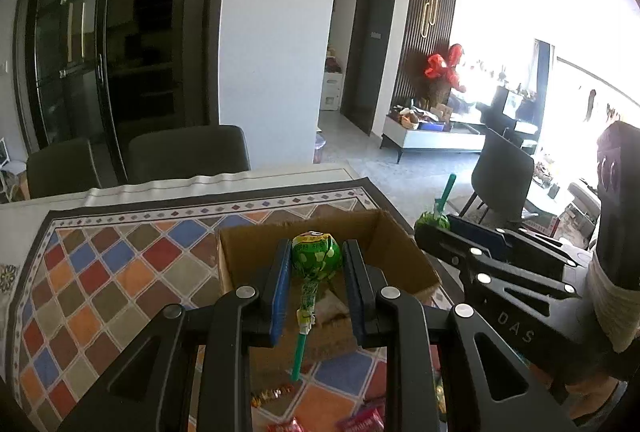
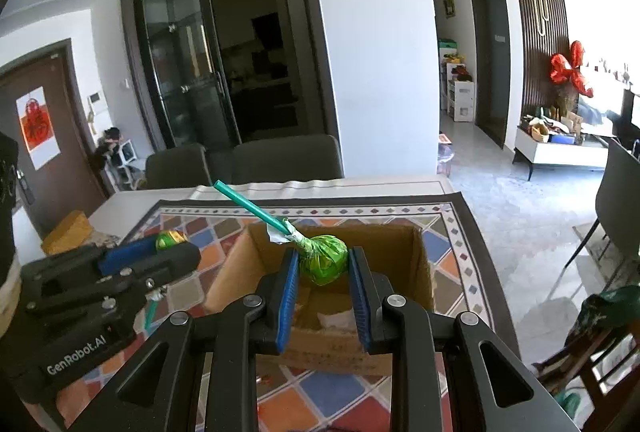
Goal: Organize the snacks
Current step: 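Lift both lollipops and carry them over the cardboard box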
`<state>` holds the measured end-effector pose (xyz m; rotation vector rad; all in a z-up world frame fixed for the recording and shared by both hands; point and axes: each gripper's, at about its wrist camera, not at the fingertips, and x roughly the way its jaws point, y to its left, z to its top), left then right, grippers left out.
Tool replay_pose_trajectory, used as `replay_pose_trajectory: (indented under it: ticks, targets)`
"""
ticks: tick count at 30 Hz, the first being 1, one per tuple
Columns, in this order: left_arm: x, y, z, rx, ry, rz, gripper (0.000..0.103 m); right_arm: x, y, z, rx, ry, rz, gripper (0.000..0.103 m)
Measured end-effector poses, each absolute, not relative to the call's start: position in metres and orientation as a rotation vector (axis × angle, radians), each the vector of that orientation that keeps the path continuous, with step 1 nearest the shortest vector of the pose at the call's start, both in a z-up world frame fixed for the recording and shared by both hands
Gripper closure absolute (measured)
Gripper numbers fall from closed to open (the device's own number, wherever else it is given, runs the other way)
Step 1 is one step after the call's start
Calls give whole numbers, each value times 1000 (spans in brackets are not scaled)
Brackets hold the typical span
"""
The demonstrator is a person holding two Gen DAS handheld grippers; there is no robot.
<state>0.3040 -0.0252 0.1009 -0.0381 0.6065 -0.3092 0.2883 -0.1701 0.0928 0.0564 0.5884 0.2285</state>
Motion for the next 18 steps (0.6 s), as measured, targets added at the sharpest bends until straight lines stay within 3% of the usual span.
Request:
replay_pose_trajectory:
  ticks: [18]
  targets:
    - [392,-36,49,-85,766,-356,77,351,-175,50,43,741,175,77]
